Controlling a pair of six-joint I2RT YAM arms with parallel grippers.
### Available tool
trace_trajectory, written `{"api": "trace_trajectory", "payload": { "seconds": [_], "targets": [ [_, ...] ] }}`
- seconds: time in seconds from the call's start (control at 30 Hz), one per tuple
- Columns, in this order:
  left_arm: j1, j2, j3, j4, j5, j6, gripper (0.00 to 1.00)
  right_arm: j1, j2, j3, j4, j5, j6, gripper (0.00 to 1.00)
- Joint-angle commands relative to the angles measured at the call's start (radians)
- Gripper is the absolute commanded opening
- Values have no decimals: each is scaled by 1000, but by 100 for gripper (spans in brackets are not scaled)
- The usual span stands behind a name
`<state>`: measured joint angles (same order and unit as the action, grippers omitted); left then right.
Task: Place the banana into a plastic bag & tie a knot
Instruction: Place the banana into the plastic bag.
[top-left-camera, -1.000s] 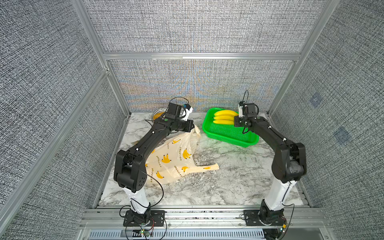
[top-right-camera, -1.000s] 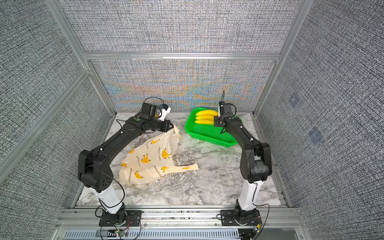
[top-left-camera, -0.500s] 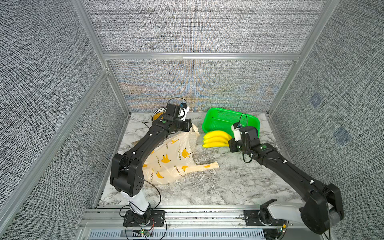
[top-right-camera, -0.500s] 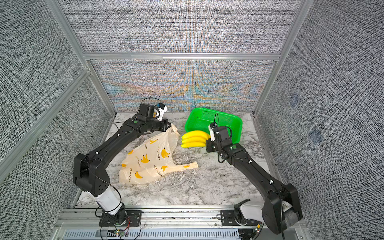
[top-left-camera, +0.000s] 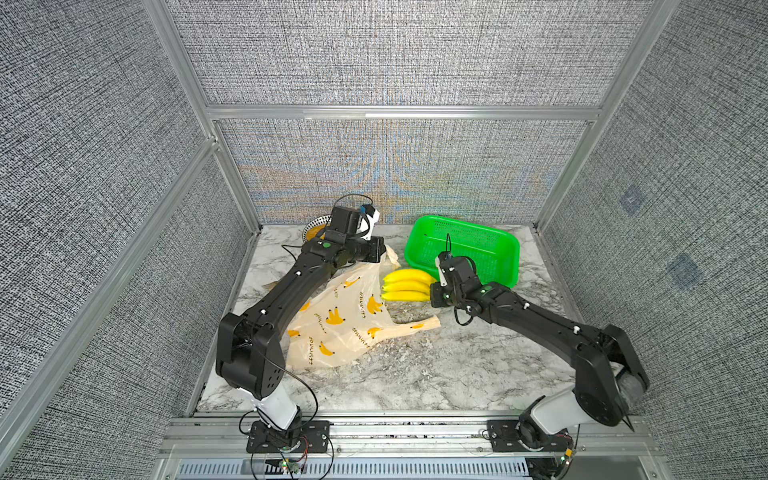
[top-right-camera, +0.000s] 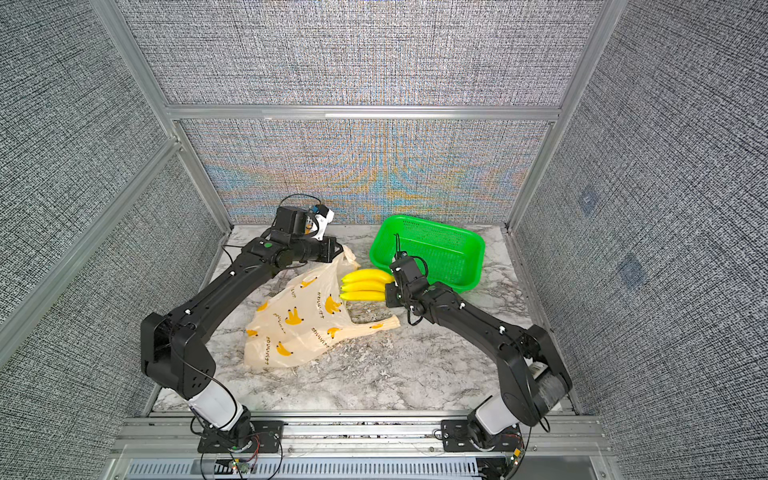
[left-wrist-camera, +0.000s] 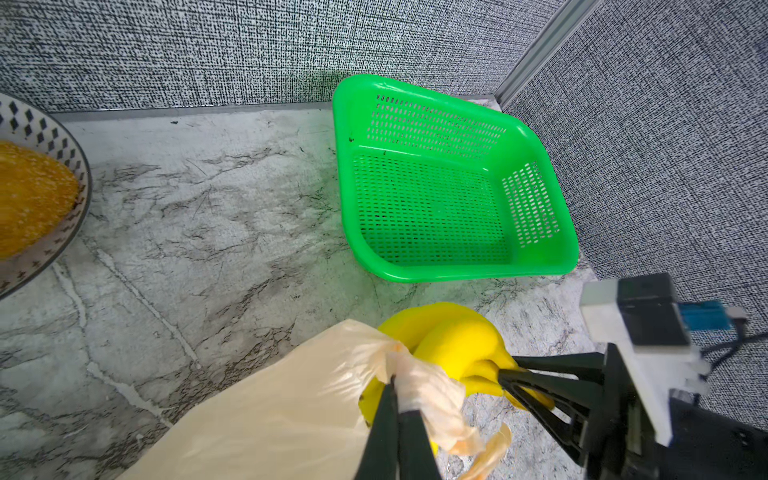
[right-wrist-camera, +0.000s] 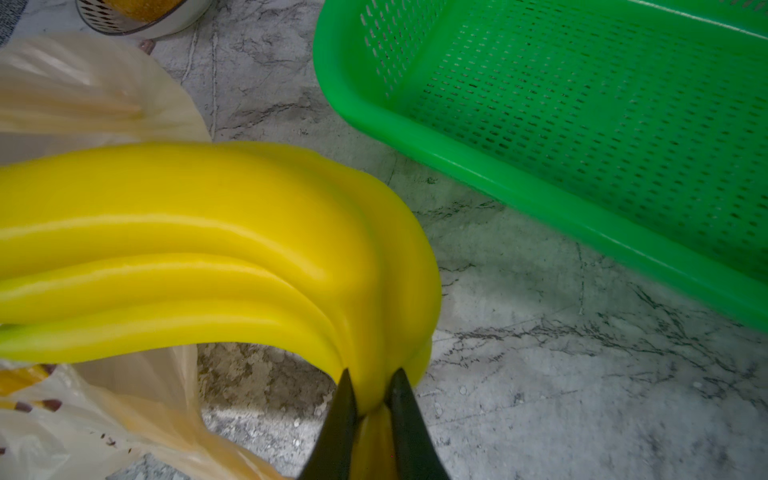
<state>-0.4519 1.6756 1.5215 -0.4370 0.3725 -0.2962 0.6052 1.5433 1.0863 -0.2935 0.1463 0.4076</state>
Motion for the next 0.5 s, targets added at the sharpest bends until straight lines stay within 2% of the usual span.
{"api": "trace_trajectory", "payload": {
  "seconds": [0.0,0.2,0.33,0.47],
  "targets": [
    [-1,-14,2,-2,26,-5,0,21,29,43,-21,104,35,0],
    [-4,-15,6,-8,24,1,0,29,43,68,-57,180,36,0],
    [-5,-14,-2,5,33,-7,0,35,32,75,-59,173,27,0],
    [-6,-1,8,11,32,-17,0,103,30,104,-75,193,27,0]
  ]
}}
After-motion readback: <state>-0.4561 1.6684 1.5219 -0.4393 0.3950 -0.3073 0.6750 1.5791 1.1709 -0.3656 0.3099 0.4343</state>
